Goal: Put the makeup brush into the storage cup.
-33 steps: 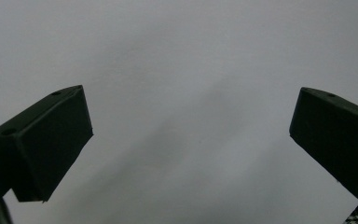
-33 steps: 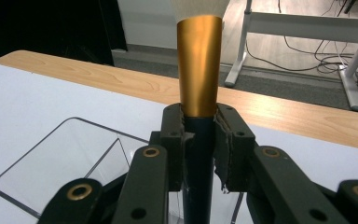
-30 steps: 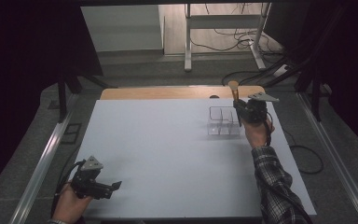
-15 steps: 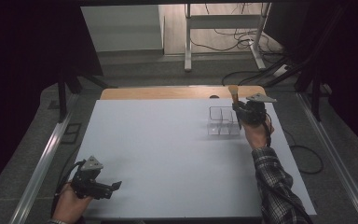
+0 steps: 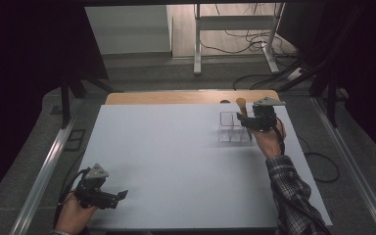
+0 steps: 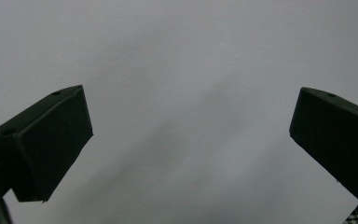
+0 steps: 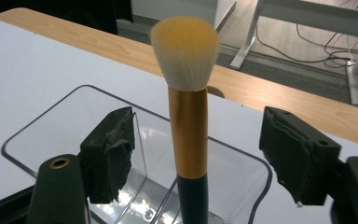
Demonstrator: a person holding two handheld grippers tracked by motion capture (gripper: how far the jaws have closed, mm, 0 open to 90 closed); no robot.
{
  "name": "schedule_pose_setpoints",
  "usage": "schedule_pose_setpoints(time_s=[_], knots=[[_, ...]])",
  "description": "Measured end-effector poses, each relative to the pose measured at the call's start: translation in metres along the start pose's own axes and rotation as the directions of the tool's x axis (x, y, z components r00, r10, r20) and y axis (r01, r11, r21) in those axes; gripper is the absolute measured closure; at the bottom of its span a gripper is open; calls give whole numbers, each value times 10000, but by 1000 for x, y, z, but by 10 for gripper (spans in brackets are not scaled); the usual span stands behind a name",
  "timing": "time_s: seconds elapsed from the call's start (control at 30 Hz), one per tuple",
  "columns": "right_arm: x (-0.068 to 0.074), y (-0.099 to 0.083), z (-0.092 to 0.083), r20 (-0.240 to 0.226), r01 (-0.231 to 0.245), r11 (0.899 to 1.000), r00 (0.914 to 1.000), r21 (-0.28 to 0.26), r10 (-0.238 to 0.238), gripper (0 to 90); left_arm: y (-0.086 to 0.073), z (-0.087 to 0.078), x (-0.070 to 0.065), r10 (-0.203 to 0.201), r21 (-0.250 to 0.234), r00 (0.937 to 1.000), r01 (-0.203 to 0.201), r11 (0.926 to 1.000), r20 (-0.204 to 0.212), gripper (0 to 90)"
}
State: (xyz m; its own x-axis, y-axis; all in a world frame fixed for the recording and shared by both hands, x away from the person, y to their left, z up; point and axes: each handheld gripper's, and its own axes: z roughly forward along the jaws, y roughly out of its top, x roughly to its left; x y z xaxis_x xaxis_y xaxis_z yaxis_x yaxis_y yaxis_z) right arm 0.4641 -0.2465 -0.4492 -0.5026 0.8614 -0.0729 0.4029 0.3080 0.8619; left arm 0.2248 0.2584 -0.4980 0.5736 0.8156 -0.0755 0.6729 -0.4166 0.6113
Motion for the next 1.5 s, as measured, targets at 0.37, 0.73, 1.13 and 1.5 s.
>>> schedule_pose_setpoints(time_s=[0.37, 0.73, 1.13, 1.5], knots=[[1, 0, -3, -365, -288, 9993, 9989, 222, 296, 220, 0, 0, 0, 3, -6, 10000, -3, 10000, -12, 0], [8, 0, -5, -494, -261, 9981, 9984, 550, 288, 134, 0, 0, 0, 15, -2, 10000, -15, 10000, -11, 0], [12, 2, -15, -793, -240, 9969, 9964, 750, 300, 66, 0, 0, 0, 27, 0, 10000, -27, 10000, -5, 0], [18, 1, -24, -965, -72, 9963, 9952, 860, 155, 53, 0, 0, 0, -24, -54, 10000, 24, 10000, -4, 0]])
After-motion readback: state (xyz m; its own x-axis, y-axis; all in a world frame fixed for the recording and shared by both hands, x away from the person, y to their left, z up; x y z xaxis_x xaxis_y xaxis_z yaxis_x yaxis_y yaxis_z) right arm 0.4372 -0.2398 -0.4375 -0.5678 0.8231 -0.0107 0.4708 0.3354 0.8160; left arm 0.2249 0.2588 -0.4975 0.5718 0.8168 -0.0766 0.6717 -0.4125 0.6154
